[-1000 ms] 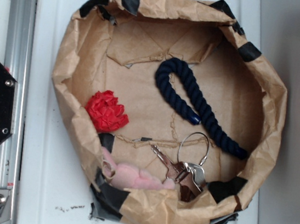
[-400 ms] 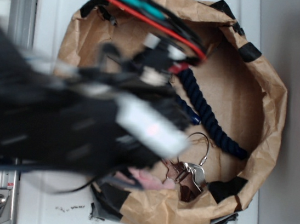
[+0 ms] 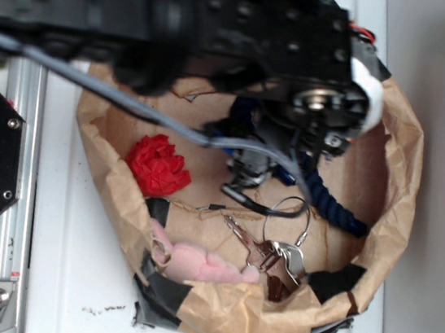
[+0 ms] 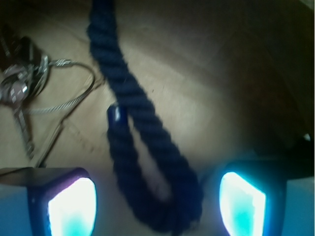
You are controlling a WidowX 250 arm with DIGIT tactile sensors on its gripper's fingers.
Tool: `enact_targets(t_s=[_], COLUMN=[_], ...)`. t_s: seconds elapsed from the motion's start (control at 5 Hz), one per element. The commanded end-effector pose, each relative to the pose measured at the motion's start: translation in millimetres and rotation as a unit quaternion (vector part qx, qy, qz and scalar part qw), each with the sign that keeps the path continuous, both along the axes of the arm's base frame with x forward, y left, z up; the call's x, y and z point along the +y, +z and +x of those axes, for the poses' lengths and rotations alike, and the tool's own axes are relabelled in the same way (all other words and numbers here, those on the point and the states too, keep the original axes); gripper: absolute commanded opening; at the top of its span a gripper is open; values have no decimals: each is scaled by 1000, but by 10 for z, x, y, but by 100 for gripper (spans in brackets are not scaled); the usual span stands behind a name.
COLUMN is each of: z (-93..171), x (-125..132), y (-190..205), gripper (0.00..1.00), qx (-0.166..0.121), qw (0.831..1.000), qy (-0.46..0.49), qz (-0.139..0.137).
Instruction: Grab the blue rope.
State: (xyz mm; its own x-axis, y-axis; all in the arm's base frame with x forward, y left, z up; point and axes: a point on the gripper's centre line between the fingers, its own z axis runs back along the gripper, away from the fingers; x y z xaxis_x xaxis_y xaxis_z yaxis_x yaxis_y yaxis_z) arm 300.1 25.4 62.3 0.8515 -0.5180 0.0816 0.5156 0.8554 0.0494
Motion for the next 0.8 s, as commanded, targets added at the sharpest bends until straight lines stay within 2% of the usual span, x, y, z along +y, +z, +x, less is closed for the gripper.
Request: enact_targets(t_s=[0.0,0.2,0.4,0.6], z=[8,52,79,48], x=[-507,-591,-537,-557], y=[-257,-365,-406,-411], gripper=[100,100,0,0], qx=[52,76,81,66], qw=[994,993,995,996], qy=[-90,-87,-52,-46], qz=[-18,6,1,34])
